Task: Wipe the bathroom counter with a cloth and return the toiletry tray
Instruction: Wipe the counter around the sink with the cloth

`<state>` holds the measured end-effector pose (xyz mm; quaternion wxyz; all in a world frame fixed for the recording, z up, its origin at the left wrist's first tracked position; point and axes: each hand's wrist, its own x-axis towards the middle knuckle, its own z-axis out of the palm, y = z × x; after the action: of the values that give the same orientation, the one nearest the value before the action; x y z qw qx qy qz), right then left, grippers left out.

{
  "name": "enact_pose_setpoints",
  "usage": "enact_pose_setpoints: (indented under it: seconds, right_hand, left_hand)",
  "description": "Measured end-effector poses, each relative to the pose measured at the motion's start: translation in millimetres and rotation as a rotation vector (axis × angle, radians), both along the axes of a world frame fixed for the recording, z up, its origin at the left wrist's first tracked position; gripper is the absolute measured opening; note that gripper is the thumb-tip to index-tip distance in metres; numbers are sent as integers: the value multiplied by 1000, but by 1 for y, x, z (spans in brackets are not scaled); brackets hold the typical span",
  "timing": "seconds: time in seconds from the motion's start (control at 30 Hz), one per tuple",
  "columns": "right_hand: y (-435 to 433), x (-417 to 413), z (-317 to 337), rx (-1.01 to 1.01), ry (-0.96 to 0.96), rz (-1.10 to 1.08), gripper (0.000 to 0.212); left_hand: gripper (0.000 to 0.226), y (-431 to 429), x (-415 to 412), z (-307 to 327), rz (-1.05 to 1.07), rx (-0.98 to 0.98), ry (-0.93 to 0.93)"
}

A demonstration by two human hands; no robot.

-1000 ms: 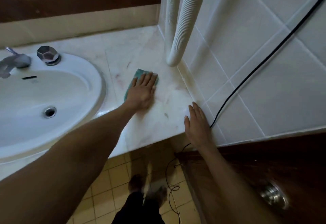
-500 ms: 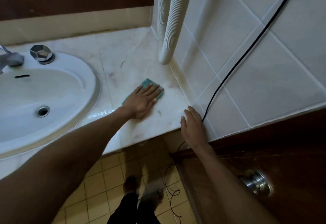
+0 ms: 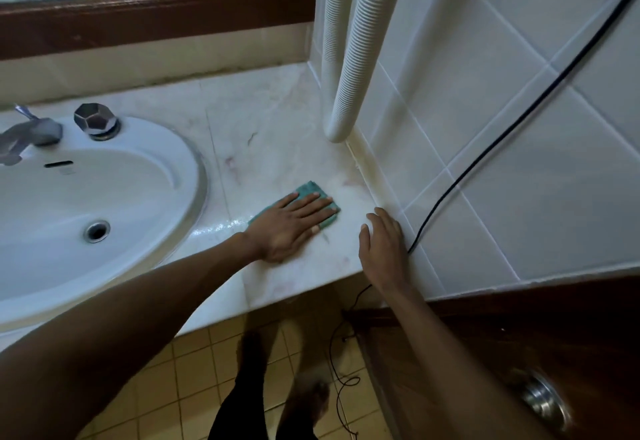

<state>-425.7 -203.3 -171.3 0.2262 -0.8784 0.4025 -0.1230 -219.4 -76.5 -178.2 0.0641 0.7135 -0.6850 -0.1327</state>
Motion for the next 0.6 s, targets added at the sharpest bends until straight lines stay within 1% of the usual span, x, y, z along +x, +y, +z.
enact_pose_setpoints:
  seconds: [0.13,0.27,0.37,0.43,0.5,0.6]
  right_hand:
    - [-5,19,-4,2,19,13,40]
    - [-13,52,-6,-19,65,50,46]
    - [-16,86,-6,-68,80,44,47]
    - [-16,114,-7,-61,89,39,49]
    - [-16,145,-9,-60,106,57,51]
    - [-20,192,-13,-73,87,35,55]
  left_hand:
    - [54,-30,51,-3,80,-3,-36]
    - [55,-30,120,-3,419,-9,-22]
    - [56,-21,112,-4,575,-7,27]
    - [57,-4,87,-6,597,-3,53]
    - [57,15,73,-4,557,-5,75]
    - [56,18,86,-3,498,-49,68]
